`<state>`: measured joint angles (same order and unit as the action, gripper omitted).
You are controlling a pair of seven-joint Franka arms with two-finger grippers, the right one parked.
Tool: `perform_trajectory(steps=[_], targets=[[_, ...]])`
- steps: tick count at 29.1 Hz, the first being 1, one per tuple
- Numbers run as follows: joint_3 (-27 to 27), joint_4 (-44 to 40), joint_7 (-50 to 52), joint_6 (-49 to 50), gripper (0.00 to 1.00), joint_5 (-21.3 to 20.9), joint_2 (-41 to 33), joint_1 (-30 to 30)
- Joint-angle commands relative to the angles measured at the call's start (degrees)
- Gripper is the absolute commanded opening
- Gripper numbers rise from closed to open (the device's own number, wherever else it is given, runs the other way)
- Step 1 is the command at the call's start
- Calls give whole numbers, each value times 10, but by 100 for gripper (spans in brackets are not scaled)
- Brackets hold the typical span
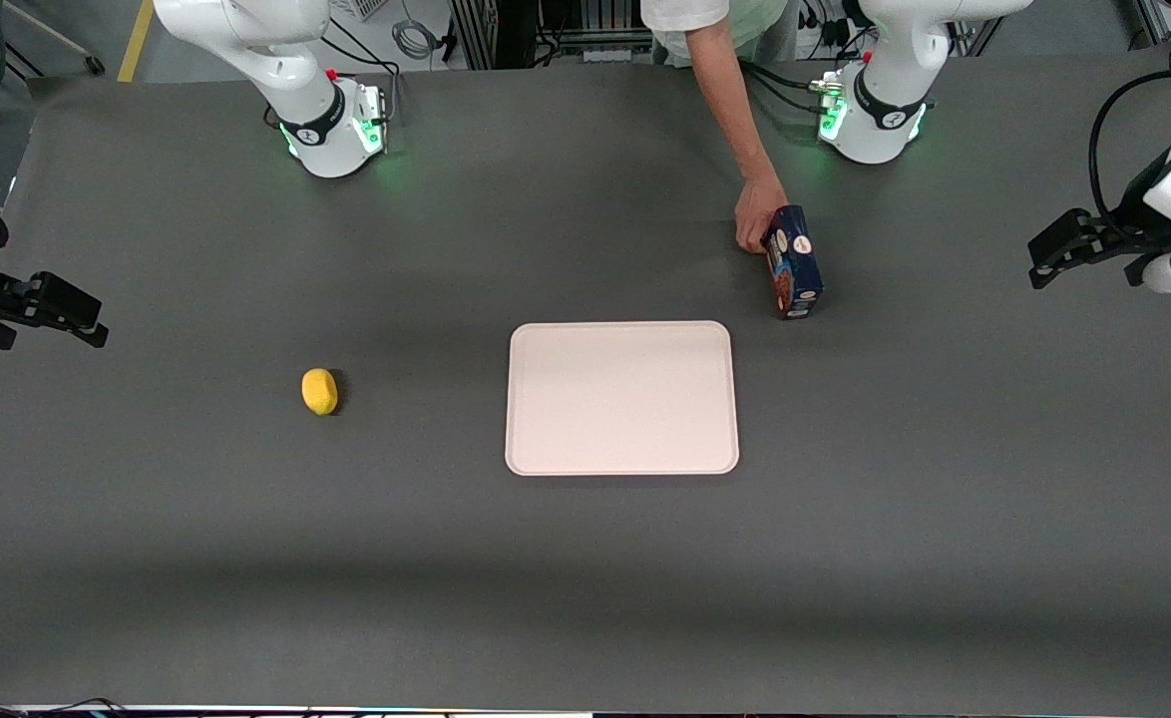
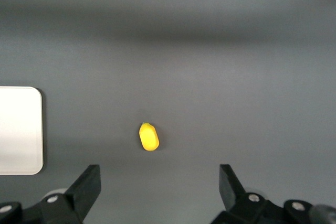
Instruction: Place cookie box on tray
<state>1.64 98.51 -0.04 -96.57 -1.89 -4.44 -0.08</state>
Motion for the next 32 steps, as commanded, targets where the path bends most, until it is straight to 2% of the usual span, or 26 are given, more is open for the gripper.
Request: perform_trajectory(steps=[1, 11, 18, 27, 32], targets=[[-6, -4, -7, 13, 100, -7, -1, -8], [-1, -2, 7, 25, 100, 0, -6, -11], [23, 15, 49, 28, 100, 4, -15, -10], [35, 105, 66, -27, 100, 18, -63, -10], [59, 178, 131, -69, 100, 26, -100, -10]])
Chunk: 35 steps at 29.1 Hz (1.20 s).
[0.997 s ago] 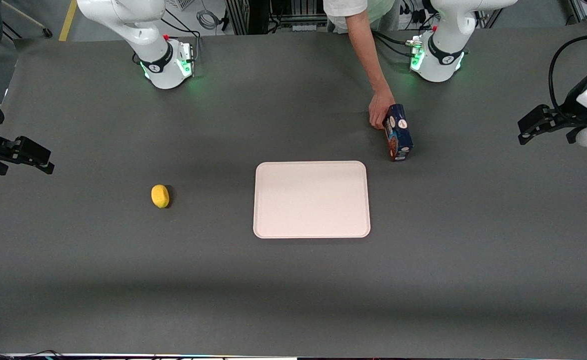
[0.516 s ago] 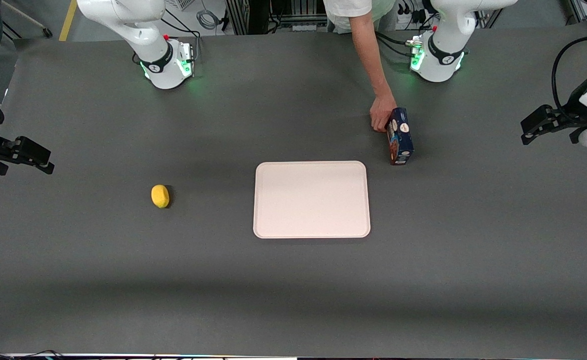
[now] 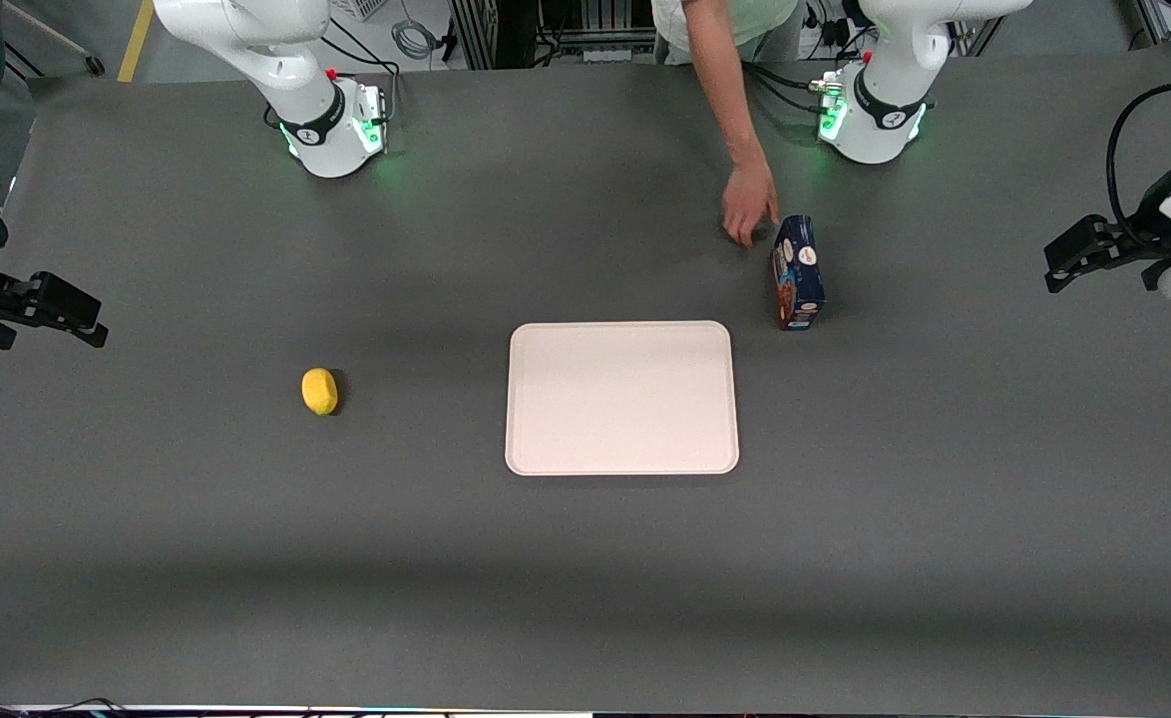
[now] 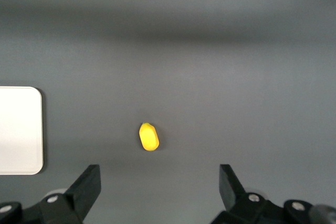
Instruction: Place cookie box on tray
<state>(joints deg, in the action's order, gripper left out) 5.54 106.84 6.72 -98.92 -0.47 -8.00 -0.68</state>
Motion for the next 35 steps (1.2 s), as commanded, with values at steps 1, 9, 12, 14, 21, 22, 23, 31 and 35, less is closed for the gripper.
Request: perform_trajectory(steps=[1, 9, 12, 14, 21, 22, 23, 31, 35], targets=[[29, 106, 88, -47, 100, 20, -69, -3], [70, 181, 150, -83, 100, 43, -105, -4], [82, 214, 150, -108, 100, 43, -119, -4], [86, 230, 150, -116, 100, 43, -122, -4], [101, 271, 178, -143, 100, 60, -120, -4], [109, 281, 185, -151, 100, 67, -121, -4], [118, 289, 191, -161, 100, 72, -121, -4], [168, 316, 234, -182, 100, 79, -116, -3], [172, 336, 226, -200, 100, 79, -109, -3]])
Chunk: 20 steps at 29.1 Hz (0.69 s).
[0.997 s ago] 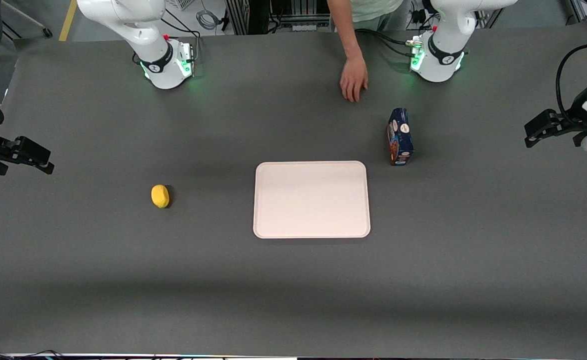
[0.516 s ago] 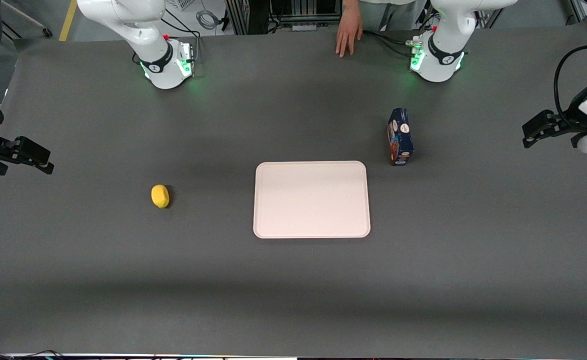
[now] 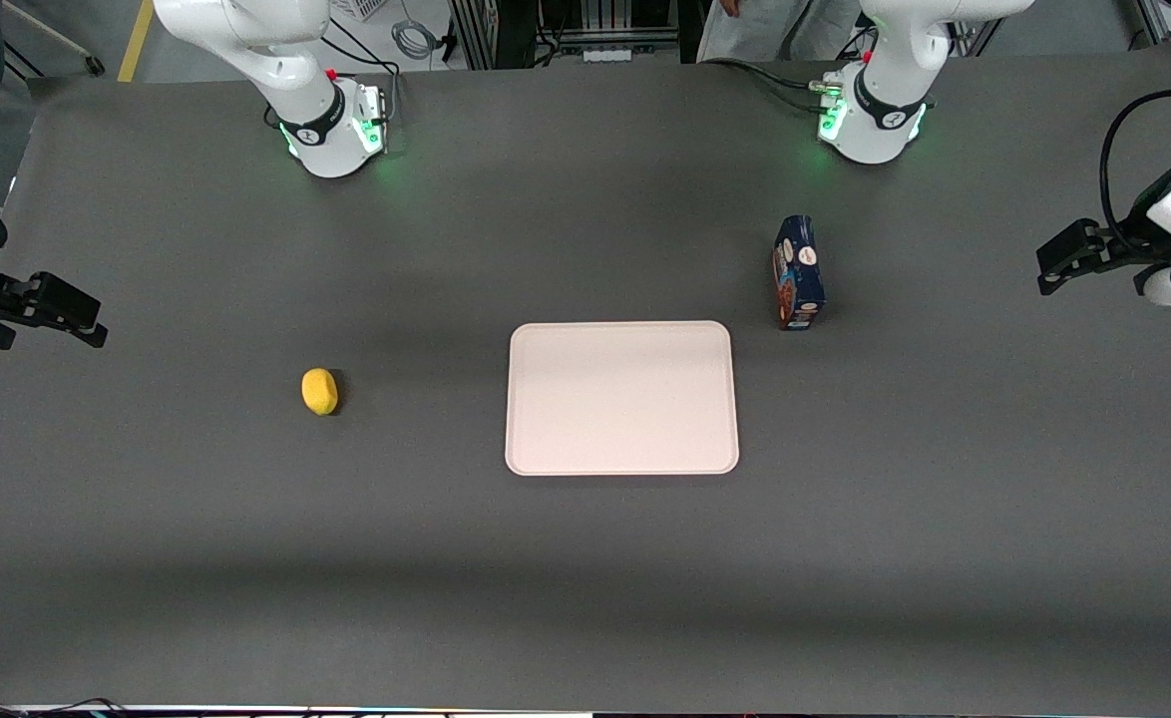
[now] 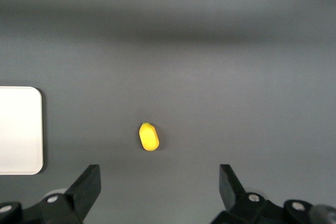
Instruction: Place cookie box on tray
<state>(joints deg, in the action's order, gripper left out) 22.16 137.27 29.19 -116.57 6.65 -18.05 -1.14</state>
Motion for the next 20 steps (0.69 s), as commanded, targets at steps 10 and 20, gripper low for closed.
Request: perform_trajectory(steps=[10, 20], targets=[[21, 77, -17, -106, 100, 4, 37, 2], [35, 83, -17, -110, 100, 3, 70, 2]])
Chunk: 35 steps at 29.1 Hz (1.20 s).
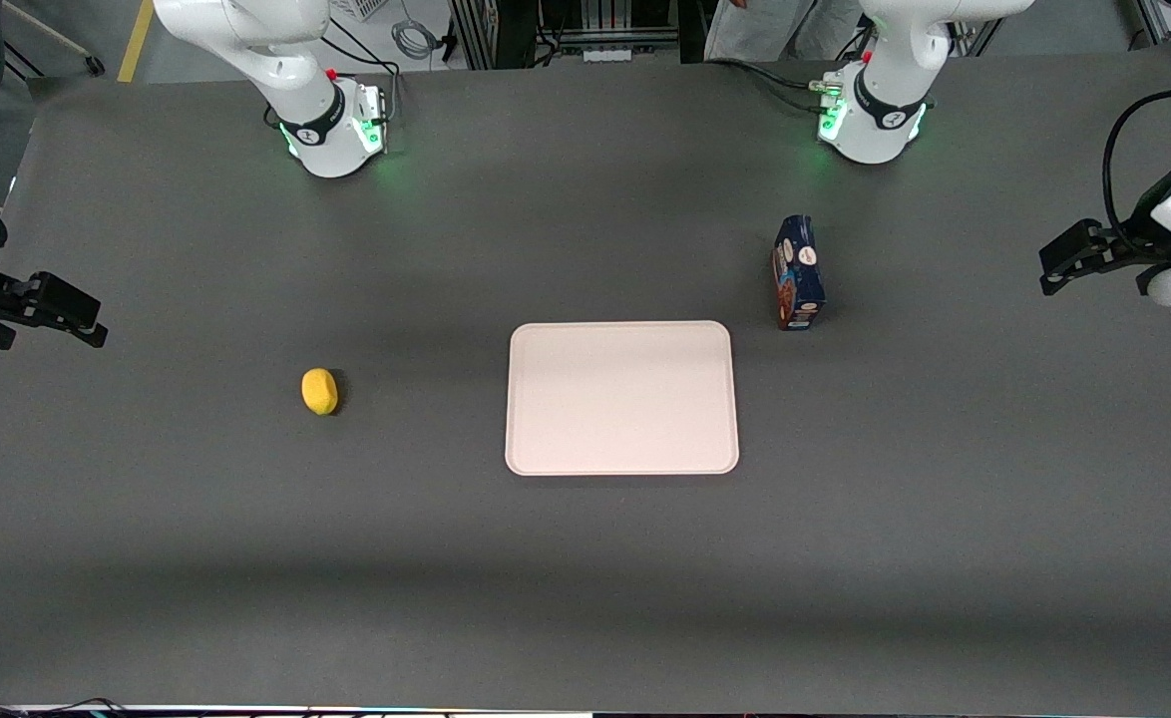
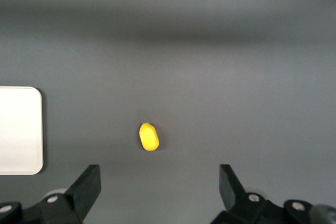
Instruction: Place cookie box on tray
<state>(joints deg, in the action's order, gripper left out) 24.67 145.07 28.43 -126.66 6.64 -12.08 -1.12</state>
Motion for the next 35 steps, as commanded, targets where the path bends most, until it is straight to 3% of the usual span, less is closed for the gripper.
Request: perform_trajectory(steps=[1, 14, 23, 35], targets=[[13, 6, -9, -10, 100, 3, 13, 2], [31, 52, -32, -135, 100, 1, 78, 1], [32, 91, -63, -198, 100, -2, 79, 1], [33, 103, -61, -221, 100, -2, 88, 1]])
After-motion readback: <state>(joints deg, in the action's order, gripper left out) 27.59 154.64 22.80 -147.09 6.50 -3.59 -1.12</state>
